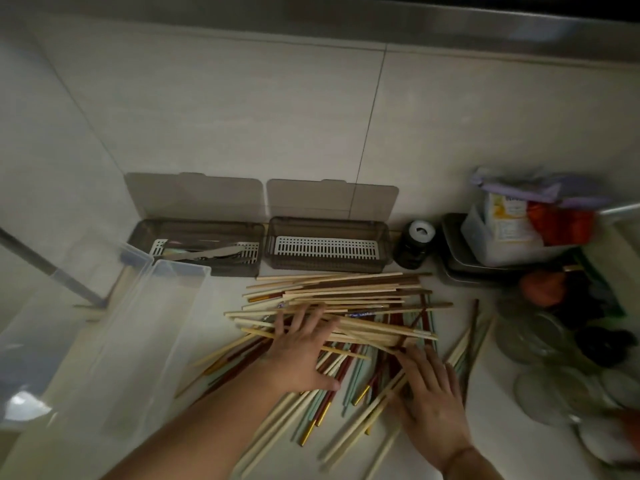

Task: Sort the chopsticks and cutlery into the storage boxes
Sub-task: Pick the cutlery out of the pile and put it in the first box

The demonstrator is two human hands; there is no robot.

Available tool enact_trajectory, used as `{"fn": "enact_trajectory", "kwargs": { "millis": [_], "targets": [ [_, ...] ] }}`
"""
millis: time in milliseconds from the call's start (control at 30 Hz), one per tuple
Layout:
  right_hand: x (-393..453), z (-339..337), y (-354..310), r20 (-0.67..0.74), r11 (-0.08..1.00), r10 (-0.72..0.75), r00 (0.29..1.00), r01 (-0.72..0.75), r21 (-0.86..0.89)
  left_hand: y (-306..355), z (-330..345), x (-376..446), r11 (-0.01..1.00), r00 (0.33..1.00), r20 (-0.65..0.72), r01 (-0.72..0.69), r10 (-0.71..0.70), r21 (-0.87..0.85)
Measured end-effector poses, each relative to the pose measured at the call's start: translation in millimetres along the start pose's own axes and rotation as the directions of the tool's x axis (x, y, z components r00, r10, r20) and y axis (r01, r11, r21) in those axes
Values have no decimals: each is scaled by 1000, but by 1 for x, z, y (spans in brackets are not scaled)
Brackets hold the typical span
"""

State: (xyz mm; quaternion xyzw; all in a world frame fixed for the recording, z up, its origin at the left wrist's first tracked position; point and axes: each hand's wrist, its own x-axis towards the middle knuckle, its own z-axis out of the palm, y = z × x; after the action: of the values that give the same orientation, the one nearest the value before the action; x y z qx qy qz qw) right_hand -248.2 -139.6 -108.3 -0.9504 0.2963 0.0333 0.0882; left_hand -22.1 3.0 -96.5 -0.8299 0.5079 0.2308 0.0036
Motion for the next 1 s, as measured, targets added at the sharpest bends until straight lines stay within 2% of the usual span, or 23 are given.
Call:
{"fn": "enact_trajectory", "kwargs": {
  "millis": [167, 233, 300, 433, 533, 667, 800, 1000],
  "targets": [
    [64, -26, -20, -33, 979, -202, 979, 203, 17, 3, 12, -16, 997, 997, -44, -68, 69, 32],
    [99, -33, -36, 14, 956, -294, 956, 293, 24, 5, 17, -20, 997, 996, -57, -61, 64, 44],
    [132, -34, -51, 121, 935, -355, 927, 350, 57, 6, 20, -22, 998, 996, -66, -51, 54, 43],
    [177, -28, -74, 153, 885, -461, 874, 465, 11, 7, 19, -24, 998, 997, -78, -14, 19, 60],
    [185, -18, -83, 166, 890, -448, 878, 456, -12, 8, 20, -27, 999, 997, -72, 22, -19, 34],
    [178, -5, -82, 117, 902, -423, 898, 430, -39, 3, 22, -29, 999, 994, -104, 30, -29, 11],
    [153, 2, -73, 17, 919, -393, 919, 394, -8, -7, 32, -36, 1000, 978, -206, 9, -10, -3],
    [106, 12, -68, 9, 928, -373, 928, 373, 7, -17, 37, -38, 999, 948, -316, 40, -47, -28]
  ]
}}
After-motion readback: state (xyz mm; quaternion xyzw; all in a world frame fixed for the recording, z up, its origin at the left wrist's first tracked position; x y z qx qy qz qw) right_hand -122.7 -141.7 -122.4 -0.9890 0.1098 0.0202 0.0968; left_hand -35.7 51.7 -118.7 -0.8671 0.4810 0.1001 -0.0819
